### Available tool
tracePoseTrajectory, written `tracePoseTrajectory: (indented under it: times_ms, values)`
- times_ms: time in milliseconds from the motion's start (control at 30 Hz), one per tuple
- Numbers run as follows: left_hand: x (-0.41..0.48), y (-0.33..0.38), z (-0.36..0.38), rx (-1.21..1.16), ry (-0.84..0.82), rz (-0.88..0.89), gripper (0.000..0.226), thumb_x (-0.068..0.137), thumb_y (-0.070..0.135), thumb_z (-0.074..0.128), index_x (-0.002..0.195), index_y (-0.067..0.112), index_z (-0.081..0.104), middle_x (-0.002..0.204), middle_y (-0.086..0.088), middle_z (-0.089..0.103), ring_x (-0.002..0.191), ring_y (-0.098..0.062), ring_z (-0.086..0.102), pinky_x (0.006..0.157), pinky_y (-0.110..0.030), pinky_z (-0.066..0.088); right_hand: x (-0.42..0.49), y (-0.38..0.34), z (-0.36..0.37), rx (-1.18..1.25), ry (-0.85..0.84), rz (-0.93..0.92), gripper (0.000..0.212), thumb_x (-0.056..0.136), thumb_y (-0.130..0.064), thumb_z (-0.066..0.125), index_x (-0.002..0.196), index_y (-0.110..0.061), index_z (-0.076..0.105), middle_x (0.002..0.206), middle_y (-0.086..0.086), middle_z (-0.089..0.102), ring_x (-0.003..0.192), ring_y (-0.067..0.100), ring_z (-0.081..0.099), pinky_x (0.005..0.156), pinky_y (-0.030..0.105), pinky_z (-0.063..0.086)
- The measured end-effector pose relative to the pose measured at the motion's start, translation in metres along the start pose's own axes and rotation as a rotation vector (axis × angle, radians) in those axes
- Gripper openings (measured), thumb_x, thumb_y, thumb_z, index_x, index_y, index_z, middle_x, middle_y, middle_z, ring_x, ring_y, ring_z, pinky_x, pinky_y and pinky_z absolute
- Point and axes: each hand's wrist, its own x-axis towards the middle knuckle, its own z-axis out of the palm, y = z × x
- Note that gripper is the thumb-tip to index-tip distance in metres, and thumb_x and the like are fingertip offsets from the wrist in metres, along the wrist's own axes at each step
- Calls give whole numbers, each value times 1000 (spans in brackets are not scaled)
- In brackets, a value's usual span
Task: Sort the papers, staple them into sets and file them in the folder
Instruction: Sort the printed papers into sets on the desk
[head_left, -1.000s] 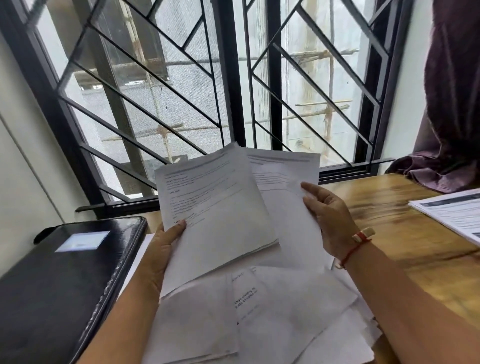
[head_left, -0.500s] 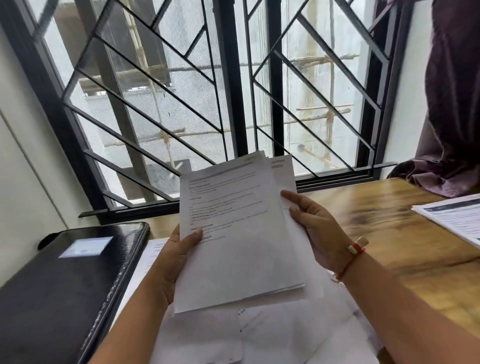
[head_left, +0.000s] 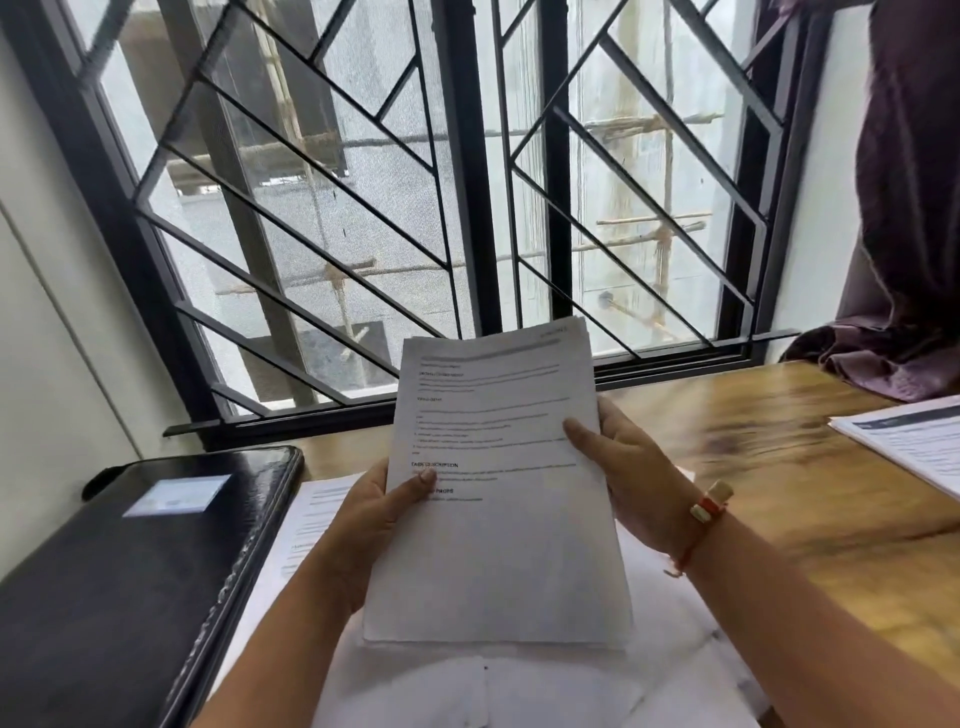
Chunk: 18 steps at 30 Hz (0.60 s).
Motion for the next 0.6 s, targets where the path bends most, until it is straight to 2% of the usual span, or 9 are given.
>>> tracePoseTrajectory:
  times_ms: [67, 200, 267, 333, 400, 533, 600]
  values:
    - [0, 0, 1, 5, 12, 8, 46, 83, 18, 78, 123, 6, 60, 112, -23, 72, 87, -37, 72, 66, -45, 61, 1, 3, -1, -31, 22, -8, 43, 96, -10, 56, 138, -15, 44, 129, 15, 64, 112, 37, 66, 86, 50, 57]
    - [1, 1, 4, -44, 88, 71, 35, 84, 18, 71, 116, 7, 65, 107, -23, 73, 79, -32, 73, 63, -40, 61, 0, 4, -2, -41, 8, 41, 44, 94, -12, 61, 135, -17, 47, 126, 14, 67, 109, 37, 67, 82, 47, 58]
    - [2, 2, 2, -71, 113, 109, 32, 88, 16, 68, 118, 7, 65, 109, -22, 73, 82, -32, 73, 66, -41, 62, 0, 7, -2, -62, 7, 76, 37, 95, -12, 60, 131, -15, 51, 122, 15, 69, 105, 35, 69, 78, 42, 59]
    - [2, 2, 1, -87, 107, 139, 32, 90, 14, 66, 121, 8, 64, 113, -21, 72, 88, -33, 72, 72, -45, 62, 0, 13, -3, -127, 25, 69, 32, 98, -8, 55, 129, -15, 55, 120, 13, 70, 105, 32, 69, 81, 42, 59]
    - [1, 3, 3, -117, 59, 144, 36, 91, 13, 65, 126, 9, 61, 118, -21, 70, 96, -35, 70, 79, -48, 61, 2, 16, -2, -201, 69, 24, 31, 101, -5, 51, 128, -16, 57, 119, 11, 71, 105, 31, 70, 83, 42, 58]
    - [-3, 1, 8, -93, -70, 115, 38, 93, 13, 66, 130, 11, 60, 124, -18, 68, 104, -32, 69, 81, -44, 60, 5, 11, -2, -287, 216, -163, 27, 101, 0, 47, 119, -16, 59, 112, 7, 73, 103, 31, 69, 80, 38, 59]
    - [-3, -1, 9, -51, -98, 126, 37, 91, 13, 67, 128, 12, 62, 125, -18, 68, 106, -32, 69, 83, -44, 59, 6, 8, -3, -324, 268, -241, 27, 101, -1, 48, 116, -20, 59, 112, 7, 72, 104, 31, 68, 86, 44, 58]
